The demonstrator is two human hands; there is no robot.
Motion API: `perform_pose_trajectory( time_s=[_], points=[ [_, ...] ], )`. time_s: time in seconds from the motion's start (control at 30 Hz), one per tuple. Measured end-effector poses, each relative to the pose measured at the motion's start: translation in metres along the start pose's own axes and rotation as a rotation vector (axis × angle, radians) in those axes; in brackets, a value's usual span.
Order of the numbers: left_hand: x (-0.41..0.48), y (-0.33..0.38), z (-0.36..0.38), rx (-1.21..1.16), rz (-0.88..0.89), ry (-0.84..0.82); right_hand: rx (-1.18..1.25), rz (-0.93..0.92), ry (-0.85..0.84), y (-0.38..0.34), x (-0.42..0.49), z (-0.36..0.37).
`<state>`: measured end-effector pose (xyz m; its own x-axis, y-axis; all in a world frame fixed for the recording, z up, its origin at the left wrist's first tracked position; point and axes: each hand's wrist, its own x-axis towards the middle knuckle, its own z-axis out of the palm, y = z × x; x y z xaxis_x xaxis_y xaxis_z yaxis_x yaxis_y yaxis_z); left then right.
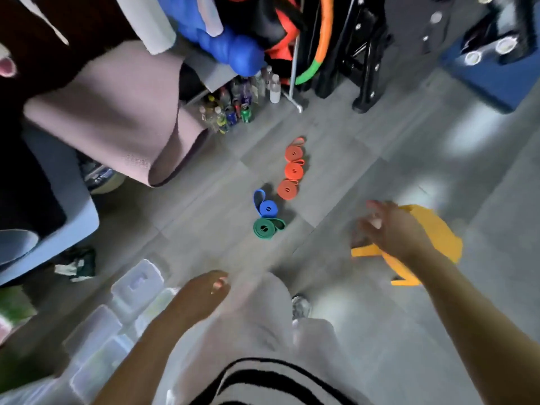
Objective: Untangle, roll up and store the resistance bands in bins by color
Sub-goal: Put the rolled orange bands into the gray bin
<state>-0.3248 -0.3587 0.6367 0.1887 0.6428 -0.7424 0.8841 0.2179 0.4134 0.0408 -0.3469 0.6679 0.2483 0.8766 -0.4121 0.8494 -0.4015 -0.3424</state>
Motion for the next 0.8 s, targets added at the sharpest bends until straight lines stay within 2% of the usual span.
perform_pose_trajectory(
  time_s=[0.1, 0.2, 0.33, 0.4, 0.53, 0.67, 0.8],
  points=[
    [0.029, 0.033, -0.006, -0.11, -0.102, 0.05, -0.028, -0.108, 0.058, 0.0, 0.096, -0.054],
    [0.084, 0.071, -0.018, -0.149, -0.146, 0.081, -0.094, -0.161, 0.043, 0.002, 0.172, -0.08],
    [0.175, 0.152, -0.06, -0.111, -0.128, 0.055, -0.172, -0.155, -0.084, 0.017, 0.241, -0.093],
    [0.208, 0.198, -0.088, -0.137, -0.103, 0.1, -0.222, -0.152, -0.167, 0.032, 0.272, -0.098],
    [0.254, 0.268, -0.136, -0.412, -0.081, 0.278, -0.23, -0.176, -0.267, 0.053, 0.333, -0.112],
    [0.314, 0.283, -0.142, -0.534, -0.175, 0.36, -0.302, -0.238, -0.413, 0.059, 0.426, -0.099],
    [0.395, 0.269, -0.101, -0.703, -0.316, 0.404, -0.475, -0.361, -0.609, 0.056, 0.533, -0.045]
  ],
)
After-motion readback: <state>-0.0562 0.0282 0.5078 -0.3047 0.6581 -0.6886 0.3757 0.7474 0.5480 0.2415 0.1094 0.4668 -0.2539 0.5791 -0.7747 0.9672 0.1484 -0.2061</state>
